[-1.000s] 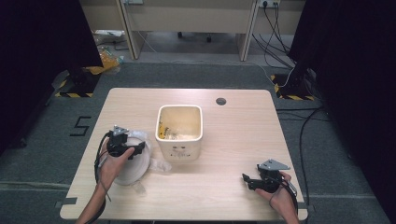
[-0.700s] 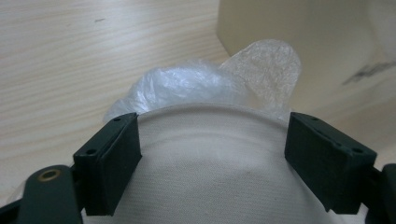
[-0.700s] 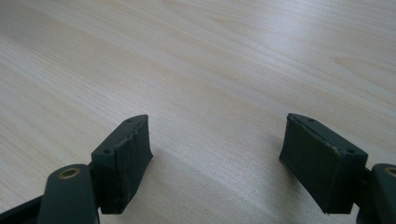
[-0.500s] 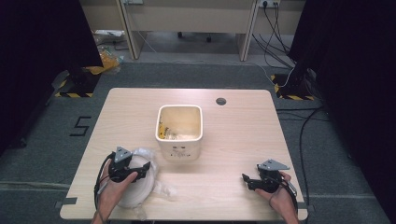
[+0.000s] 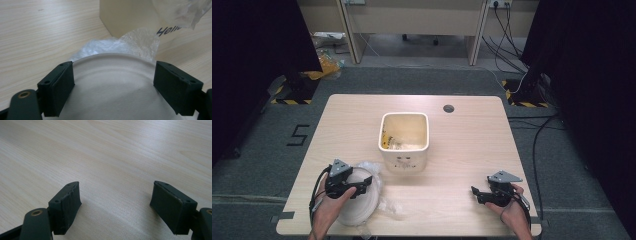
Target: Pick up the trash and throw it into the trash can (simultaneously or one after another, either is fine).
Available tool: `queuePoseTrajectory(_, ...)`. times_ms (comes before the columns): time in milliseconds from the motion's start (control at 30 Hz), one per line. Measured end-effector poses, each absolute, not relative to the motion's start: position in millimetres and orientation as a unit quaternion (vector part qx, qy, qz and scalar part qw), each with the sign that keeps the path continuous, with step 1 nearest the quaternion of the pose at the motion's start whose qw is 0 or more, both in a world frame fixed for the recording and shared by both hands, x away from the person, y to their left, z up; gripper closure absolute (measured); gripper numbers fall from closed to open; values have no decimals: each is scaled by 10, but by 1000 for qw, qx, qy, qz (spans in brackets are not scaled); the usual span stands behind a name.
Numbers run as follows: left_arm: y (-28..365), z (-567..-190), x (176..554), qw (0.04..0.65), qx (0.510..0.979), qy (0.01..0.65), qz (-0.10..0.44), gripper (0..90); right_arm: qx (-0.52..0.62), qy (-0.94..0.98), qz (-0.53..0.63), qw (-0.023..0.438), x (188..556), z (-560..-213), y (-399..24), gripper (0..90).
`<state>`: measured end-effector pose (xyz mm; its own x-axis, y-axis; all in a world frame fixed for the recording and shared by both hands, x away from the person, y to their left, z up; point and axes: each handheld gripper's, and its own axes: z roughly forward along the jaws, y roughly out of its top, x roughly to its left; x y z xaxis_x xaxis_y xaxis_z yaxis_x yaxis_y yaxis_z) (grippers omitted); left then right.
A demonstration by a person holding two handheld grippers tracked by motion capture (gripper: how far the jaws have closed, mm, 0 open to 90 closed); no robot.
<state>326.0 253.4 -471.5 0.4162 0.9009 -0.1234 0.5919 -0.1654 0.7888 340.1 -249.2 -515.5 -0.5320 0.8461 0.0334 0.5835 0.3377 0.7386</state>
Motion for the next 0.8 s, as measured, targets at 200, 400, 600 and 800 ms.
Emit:
queuePoseTrajectory(200,2764,-4660,3171,409,724,519,199,164,447,797,364,180,3408,-5155,-2506,237)
queuePoseTrajectory(400,3059,-4680,3163,397,701,550,222,165,447,798,363,181,3406,-5156,-2500,236)
queuePoseTrajectory(600,3220,-4842,3126,386,703,567,189,168,447,798,362,181,3405,-5156,-2496,234)
queuePoseTrajectory(800,3162,-4911,3127,403,705,561,161,190,447,798,363,181,3406,-5156,-2499,234)
